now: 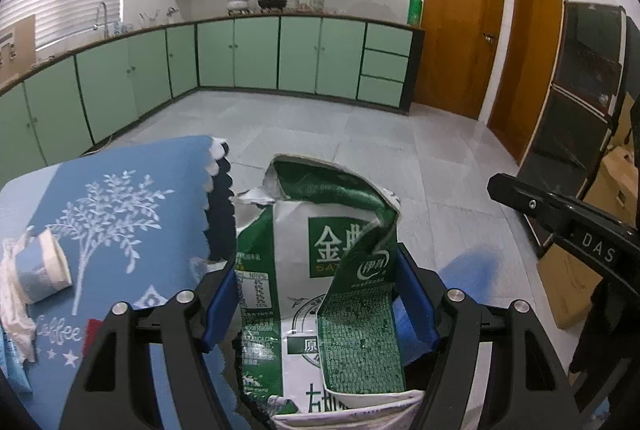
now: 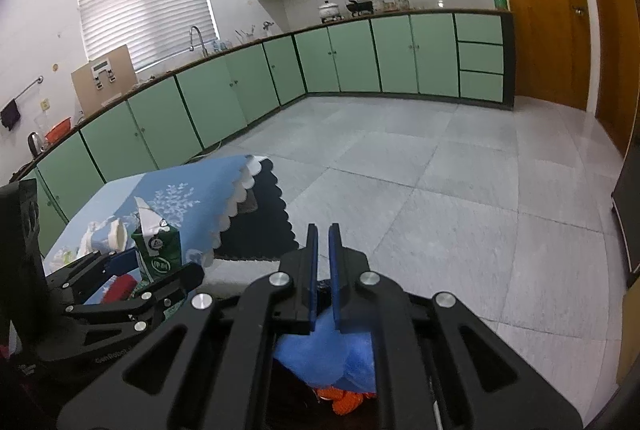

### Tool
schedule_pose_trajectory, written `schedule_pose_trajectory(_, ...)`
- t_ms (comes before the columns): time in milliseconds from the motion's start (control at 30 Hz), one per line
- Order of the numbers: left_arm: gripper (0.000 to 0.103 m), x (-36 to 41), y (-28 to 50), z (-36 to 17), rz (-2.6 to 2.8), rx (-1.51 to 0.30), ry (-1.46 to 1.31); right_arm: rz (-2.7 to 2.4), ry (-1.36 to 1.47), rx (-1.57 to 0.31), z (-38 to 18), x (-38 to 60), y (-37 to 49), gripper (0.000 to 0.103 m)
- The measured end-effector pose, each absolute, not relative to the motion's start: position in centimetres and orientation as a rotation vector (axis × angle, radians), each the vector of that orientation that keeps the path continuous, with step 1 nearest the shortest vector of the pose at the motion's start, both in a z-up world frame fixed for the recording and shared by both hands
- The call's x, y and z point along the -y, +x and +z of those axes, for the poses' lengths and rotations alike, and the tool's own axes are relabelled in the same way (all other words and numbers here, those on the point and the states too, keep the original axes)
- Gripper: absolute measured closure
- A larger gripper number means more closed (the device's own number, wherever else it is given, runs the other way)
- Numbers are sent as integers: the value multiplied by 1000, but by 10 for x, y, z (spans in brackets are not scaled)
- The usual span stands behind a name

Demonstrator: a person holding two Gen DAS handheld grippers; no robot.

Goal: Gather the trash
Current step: 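Carry the carton and blue bags to the bin and release both, then move both open tools back over the table toward the remaining trash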

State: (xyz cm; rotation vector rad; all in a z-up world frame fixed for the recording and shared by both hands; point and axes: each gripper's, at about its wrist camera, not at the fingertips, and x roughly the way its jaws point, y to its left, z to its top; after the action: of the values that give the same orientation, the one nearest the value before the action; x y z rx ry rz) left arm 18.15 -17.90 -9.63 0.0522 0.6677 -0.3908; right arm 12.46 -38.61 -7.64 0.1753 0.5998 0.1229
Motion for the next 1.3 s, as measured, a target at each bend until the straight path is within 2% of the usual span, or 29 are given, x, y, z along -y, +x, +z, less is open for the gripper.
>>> schedule_pose_trajectory(133, 23, 178, 182, -101, -411, -676, 53, 98, 185, -608, -84, 388, 123, 63)
schedule_pose_trajectory(167, 22, 178, 181, -101, -412, -675, 54, 93, 184, -608, -85, 388, 124, 59)
schedule_pose_trajectory(233, 22, 175, 179, -101, -409, -675, 51, 74, 185, -608, -87, 388, 121, 40)
schedule_pose_trajectory(267, 22, 173, 179, -99, -405, -672, 47, 63, 184, -604, -87, 388, 120, 35)
schedule_pose_trajectory(333, 22, 166, 176, -95, -394, -659, 40, 26, 179, -587, -85, 385, 116, 11)
schedule_pose_trajectory(833, 18, 47, 143, -64, -155, -591, -14, 102, 157, -564, -65, 303, 102, 6)
schedule_pose_trajectory(1300, 18, -61, 103, -72, 66, -599, -2, 164, 122, -612, -71, 180, 109, 5)
